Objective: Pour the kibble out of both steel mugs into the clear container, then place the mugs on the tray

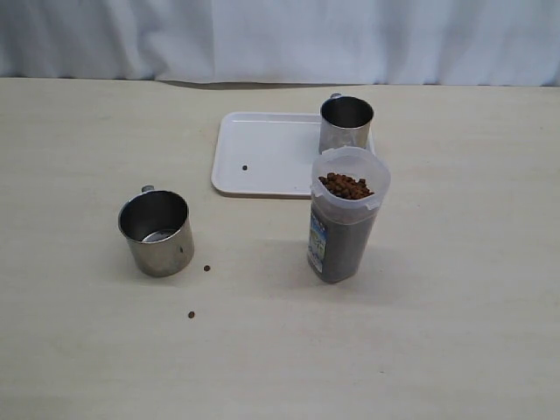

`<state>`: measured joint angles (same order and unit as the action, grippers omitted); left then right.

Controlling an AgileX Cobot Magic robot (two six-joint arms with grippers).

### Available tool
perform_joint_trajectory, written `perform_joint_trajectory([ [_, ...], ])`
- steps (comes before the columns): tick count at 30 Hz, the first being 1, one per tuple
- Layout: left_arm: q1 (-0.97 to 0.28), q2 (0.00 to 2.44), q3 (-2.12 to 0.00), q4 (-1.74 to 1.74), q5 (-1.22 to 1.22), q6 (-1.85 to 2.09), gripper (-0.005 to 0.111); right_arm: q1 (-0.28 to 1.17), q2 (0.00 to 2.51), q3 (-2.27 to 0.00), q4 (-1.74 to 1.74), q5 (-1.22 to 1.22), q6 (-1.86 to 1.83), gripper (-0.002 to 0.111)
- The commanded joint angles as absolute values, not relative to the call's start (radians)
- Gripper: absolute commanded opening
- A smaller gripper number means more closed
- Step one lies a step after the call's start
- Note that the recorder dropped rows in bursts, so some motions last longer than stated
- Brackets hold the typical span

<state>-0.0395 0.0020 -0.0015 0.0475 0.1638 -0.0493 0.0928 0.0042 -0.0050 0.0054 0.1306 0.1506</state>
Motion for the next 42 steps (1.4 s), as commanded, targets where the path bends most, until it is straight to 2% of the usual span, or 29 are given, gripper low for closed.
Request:
perform_joint_trajectory([
  [1,-0.046,0.0,0.0,0.045,0.151,-0.053,0.0,0.095,0.0,0.0,-0.077,0.133,0.14,0.005],
  [29,-0.046,0.0,0.0,0.046,0.151,-0.051,0.0,0.095,0.0,0.0,-0.055,0.133,0.14,0.005],
  [38,-0.046,0.0,0.0,-0.04,-0.081,-0.087,0.0,0.095,0.0,0.0,-0.055,0.133,0.14,0.005],
  [42,-0.046,0.0,0.0,-0.06,-0.074,-0.163,0.0,0.095,0.0,0.0,-0.055,0.133,0.14,0.005],
])
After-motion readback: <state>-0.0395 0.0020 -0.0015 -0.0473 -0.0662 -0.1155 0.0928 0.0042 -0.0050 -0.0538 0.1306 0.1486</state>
